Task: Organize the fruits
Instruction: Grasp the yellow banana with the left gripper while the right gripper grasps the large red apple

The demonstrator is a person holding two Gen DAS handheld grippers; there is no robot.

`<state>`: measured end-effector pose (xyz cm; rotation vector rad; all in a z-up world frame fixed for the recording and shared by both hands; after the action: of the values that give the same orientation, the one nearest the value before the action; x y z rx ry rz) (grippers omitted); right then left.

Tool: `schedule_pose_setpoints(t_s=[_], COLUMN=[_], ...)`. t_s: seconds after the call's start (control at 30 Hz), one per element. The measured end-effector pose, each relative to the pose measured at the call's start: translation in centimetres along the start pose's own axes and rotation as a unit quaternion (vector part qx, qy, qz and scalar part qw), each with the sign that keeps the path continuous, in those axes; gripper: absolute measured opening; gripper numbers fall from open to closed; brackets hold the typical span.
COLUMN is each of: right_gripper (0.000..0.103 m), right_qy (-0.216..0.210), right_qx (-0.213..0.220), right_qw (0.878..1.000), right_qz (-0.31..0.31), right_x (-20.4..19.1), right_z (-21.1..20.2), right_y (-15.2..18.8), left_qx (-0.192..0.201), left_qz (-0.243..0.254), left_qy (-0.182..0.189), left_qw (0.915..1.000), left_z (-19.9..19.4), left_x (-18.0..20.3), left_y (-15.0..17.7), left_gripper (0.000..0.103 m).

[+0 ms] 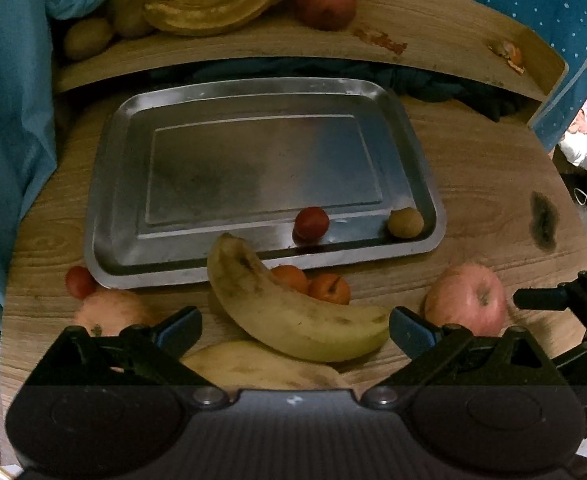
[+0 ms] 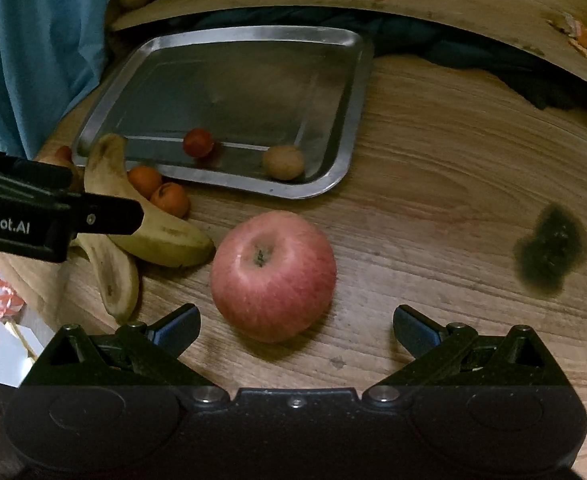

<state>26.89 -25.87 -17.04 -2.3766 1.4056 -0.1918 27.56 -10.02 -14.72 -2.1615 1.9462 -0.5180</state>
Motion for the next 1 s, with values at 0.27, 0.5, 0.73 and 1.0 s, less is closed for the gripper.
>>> schedule_pose_setpoints(t_s=[0.27, 0.5, 0.73, 1.0], right_gripper=[0.102, 0.093, 0.083, 0.074], right_qy=[-0.008, -0.021, -0.024, -0.028], right_qx=[0.005, 0.022, 0.034, 0.042], right_qw=[1.000, 1.000, 0.999, 0.999], right_qz=[-0.006, -0.002, 0.008, 0.005], right_x=[0.2, 0.1, 0.2, -0.1], right_z=[0.4, 0.6, 0.8, 0.9], right_y=[-0.5, -0.7, -1.0, -1.4], left_qx=[-0.008, -0.017, -0.021, -0.015], left_qz=[-0.018, -0.040, -0.050, -0.062], left_qy=[0.003, 0.005, -0.001, 0.007], left_qw=[0.9998, 0.9991, 0.9985, 0.9980], left_z=[0.2, 0.7, 1.0, 0.5], left_x=[0.0, -0.5, -0.9, -1.5], left_y=[-0.2, -0.4, -0.6, -0.8], left_gripper=[0.093, 0.078, 0.071, 0.061])
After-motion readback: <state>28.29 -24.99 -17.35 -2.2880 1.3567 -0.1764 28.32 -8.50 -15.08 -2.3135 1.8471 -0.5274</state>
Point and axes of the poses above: each gripper's, at about its wrist camera, not at the fingertips, and z roughly the way its jaws point, x to its right, y to its underside, the point moved 5 cm from there along z, roughly the way its jaws point, and after that the axes turned 10 degrees about -z, right-handed, at the moved point
